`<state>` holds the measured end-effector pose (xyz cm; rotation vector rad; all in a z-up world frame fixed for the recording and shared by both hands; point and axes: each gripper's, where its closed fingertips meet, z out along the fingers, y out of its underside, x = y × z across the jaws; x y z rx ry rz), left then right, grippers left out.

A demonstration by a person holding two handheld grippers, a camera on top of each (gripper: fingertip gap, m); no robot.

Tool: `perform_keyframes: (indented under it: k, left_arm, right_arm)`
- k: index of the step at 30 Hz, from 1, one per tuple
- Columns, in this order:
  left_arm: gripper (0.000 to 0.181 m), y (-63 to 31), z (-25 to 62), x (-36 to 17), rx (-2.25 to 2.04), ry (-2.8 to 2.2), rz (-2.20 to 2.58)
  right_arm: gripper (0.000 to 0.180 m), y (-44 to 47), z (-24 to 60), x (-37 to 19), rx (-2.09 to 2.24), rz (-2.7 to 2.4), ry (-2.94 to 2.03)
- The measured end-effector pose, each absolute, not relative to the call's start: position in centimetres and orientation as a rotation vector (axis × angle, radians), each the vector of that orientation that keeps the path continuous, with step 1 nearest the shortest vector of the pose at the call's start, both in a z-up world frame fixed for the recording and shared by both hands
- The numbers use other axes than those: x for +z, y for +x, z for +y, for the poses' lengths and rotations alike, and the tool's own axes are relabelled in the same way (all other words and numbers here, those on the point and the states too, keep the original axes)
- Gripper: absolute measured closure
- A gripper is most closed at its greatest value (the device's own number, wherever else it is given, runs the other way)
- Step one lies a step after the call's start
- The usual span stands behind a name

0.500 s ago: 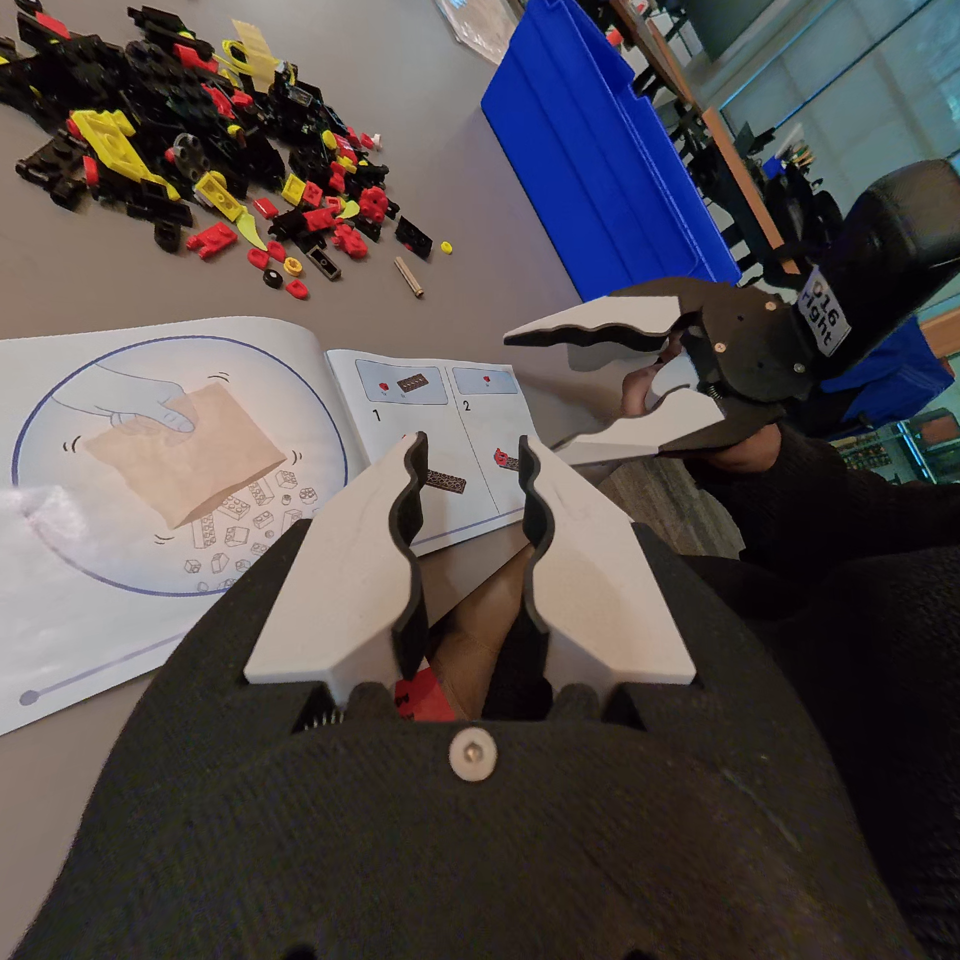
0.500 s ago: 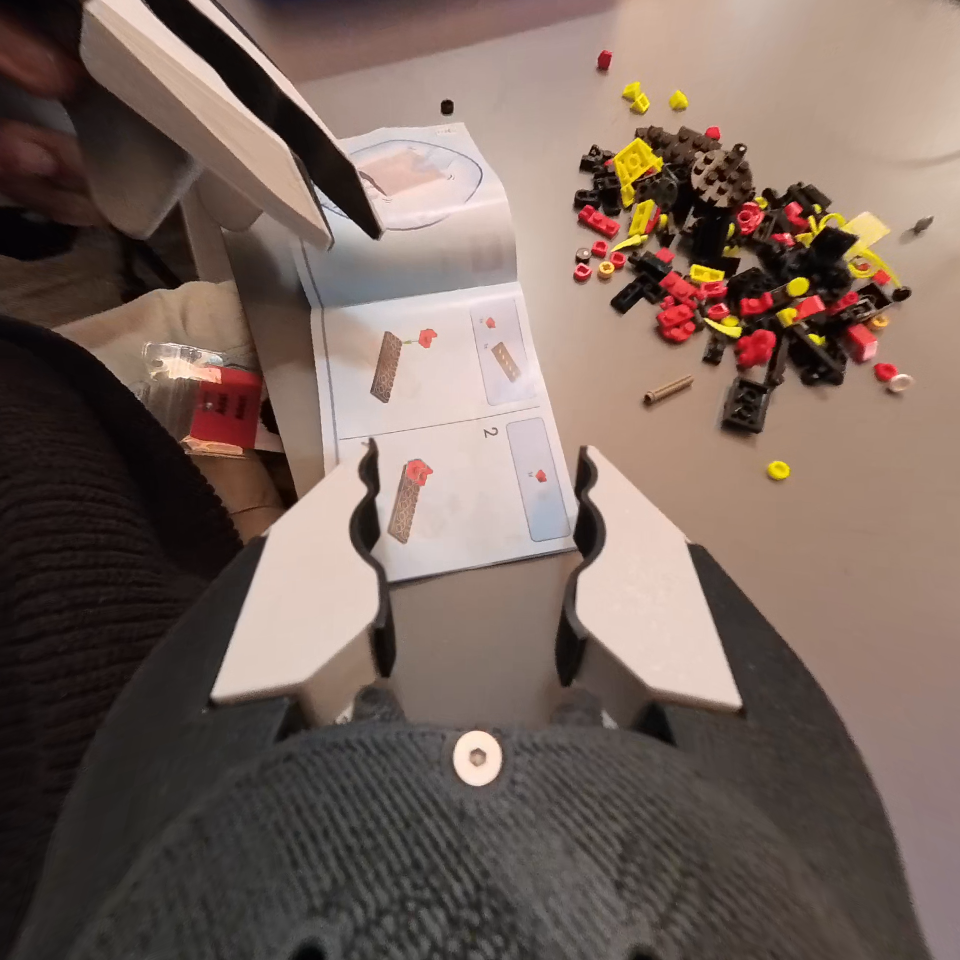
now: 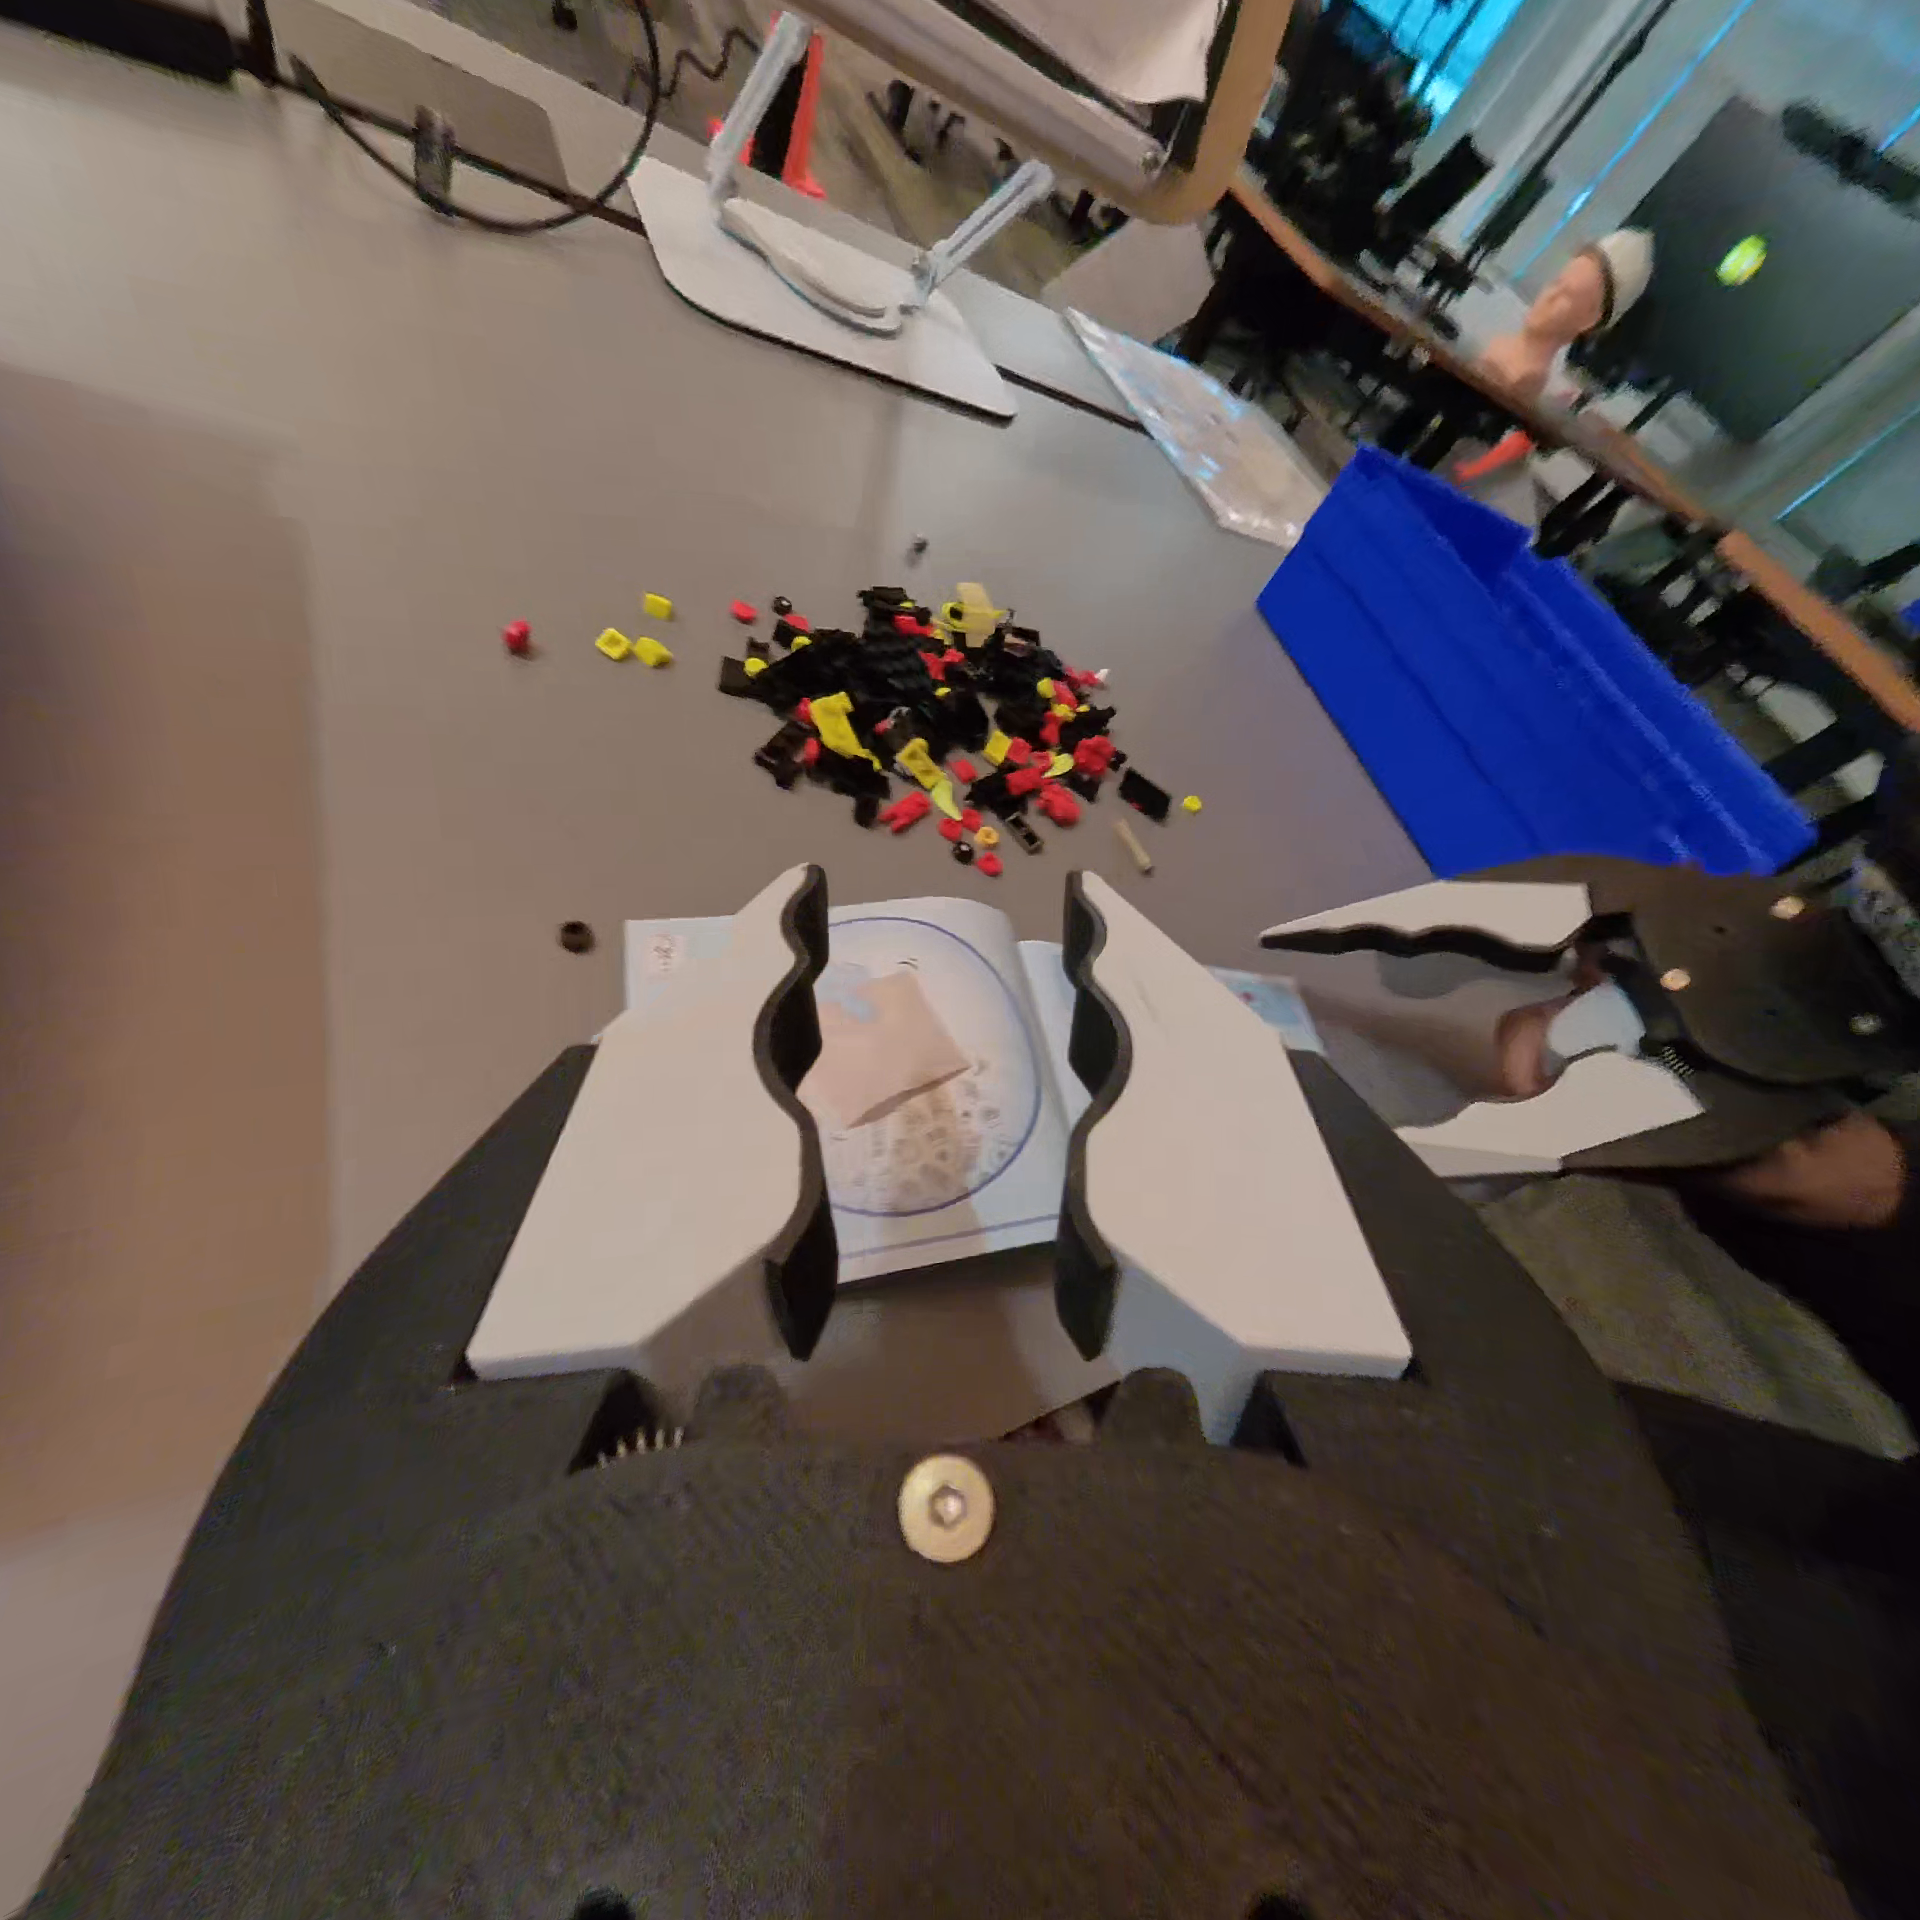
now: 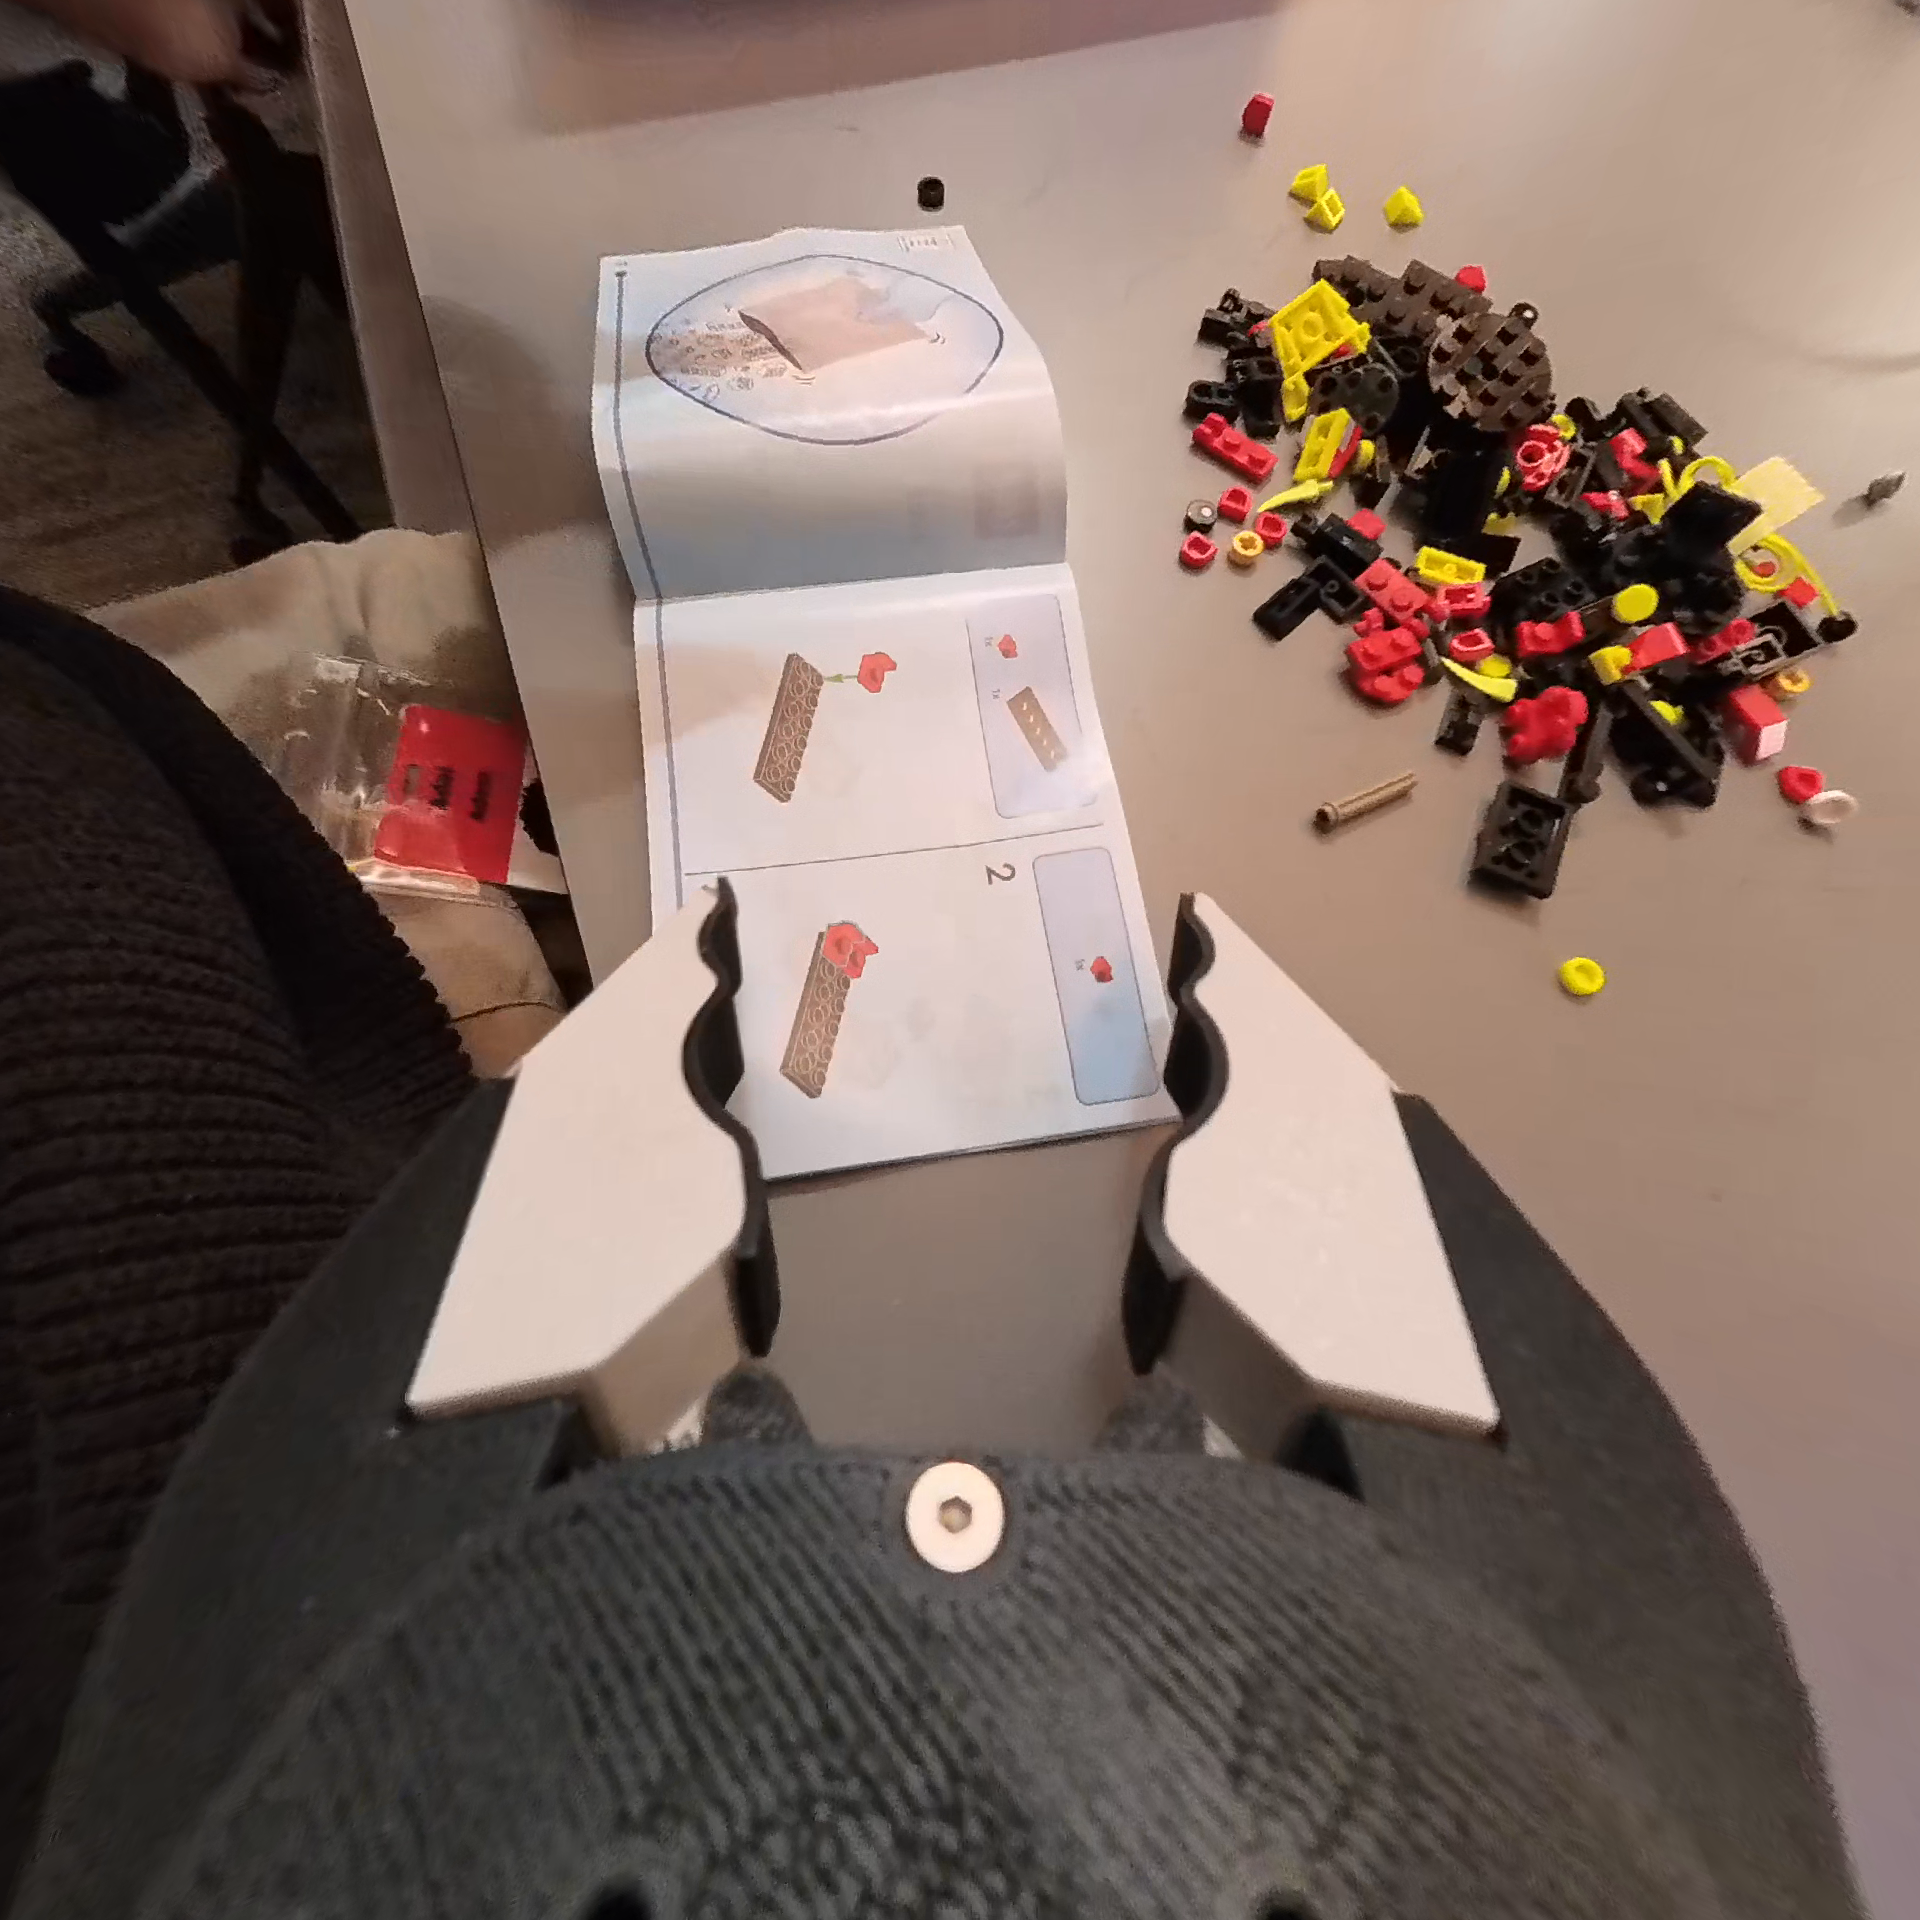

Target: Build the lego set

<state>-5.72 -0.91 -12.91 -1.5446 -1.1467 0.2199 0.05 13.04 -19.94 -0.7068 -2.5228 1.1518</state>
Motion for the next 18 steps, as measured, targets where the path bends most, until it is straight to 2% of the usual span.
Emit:
perform_keyframes:
  k: [7,12,18]
  left_arm:
    - [0.128,-4.7,-0.7,-14.1,0.467,-1.853,-0.93]
    - [0.129,-4.1,0.1,-15.8,0.484,-1.958,-0.892]
    - [0.132,-3.6,1.2,-15.6,0.352,-1.872,-0.925]
  right_arm:
    - [0.099,-0.4,13.0,-20.1,1.152,-2.516,-0.725]
    - [0.101,-0.7,12.8,-20.2,1.152,-2.509,-0.725]
    - [0.107,-1.0,12.6,-20.1,1.17,-2.505,-0.728]
